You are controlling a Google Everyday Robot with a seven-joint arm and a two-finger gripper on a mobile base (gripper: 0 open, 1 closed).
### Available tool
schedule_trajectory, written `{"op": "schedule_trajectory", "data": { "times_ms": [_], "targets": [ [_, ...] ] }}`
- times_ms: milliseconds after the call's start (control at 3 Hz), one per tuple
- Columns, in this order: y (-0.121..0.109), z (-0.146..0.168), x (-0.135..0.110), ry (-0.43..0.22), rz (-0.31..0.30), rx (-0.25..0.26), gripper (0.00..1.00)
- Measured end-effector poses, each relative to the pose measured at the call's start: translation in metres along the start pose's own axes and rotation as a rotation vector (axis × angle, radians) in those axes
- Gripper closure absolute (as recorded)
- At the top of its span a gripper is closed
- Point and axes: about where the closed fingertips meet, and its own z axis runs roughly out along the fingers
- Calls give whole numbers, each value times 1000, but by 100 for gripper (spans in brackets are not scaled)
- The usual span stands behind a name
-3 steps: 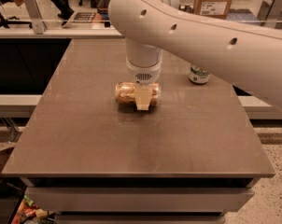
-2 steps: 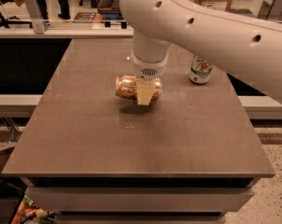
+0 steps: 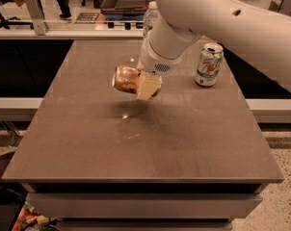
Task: Place orange can upright
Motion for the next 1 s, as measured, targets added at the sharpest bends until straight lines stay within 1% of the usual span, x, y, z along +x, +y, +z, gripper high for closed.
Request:
{"op": "schedule_trajectory", "data": {
  "times_ms": [333, 667, 1000],
  "targets": [
    [0, 10, -5, -182, -2, 5, 100],
    [1, 17, -11, -357, 27, 32, 100],
    [10, 18, -17, -479, 78, 65, 100]
  ]
}}
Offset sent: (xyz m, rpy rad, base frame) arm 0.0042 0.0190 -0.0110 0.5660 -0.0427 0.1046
